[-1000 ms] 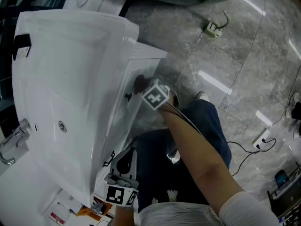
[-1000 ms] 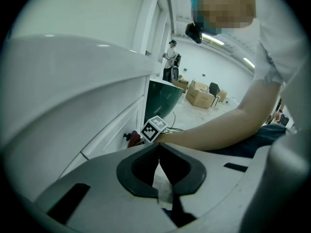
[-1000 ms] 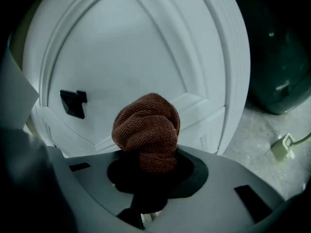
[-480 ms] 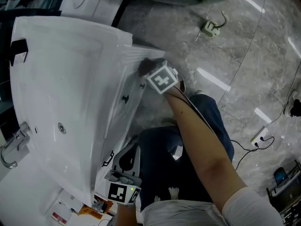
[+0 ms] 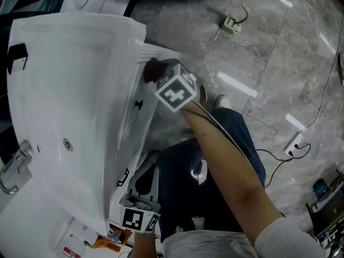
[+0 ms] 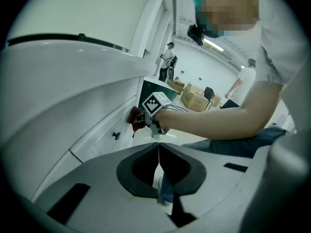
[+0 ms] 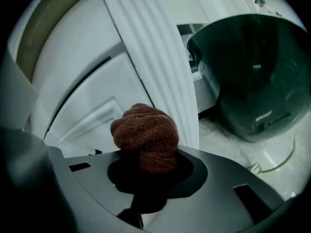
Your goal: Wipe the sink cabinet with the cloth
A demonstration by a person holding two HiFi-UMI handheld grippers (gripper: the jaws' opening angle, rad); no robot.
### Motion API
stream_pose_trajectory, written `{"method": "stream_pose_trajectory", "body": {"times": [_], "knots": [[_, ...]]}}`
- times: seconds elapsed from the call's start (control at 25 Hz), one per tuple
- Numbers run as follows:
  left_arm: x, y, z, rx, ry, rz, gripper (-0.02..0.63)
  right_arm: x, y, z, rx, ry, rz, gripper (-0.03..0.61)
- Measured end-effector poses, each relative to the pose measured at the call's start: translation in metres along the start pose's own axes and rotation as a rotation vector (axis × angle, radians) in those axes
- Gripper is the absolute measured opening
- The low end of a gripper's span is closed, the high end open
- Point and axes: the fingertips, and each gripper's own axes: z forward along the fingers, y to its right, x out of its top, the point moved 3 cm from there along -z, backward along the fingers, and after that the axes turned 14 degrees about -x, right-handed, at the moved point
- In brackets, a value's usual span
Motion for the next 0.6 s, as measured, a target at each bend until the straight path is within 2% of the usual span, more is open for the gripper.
{"method": "stream_pose_trajectory", "body": {"times": [0.2, 0.36, 0.52, 0.6], "knots": [[-0.001, 0.011, -0.016, -0.042, -0.012, -0.001, 0.011, 0.036, -0.015, -0.045, -0.002, 0.068, -0.022, 0.087], [-0.004, 0.017, -0.028, -0.083, -0.036, 0.009, 0.011, 0.045, -0.034, -0.066, -0.015, 0.099, -0.012, 0.087], [-0.002, 0.022, -0.042, -0.116, -0.035, 0.016, 0.011, 0.042, -0.034, -0.075, -0.018, 0.121, 0.070, 0.087], [-0.004, 0.023, -0.051, -0.128, -0.038, 0.021, 0.011, 0.037, -0.028, -0.081, -0.047, 0.117, 0.096, 0.087]]}}
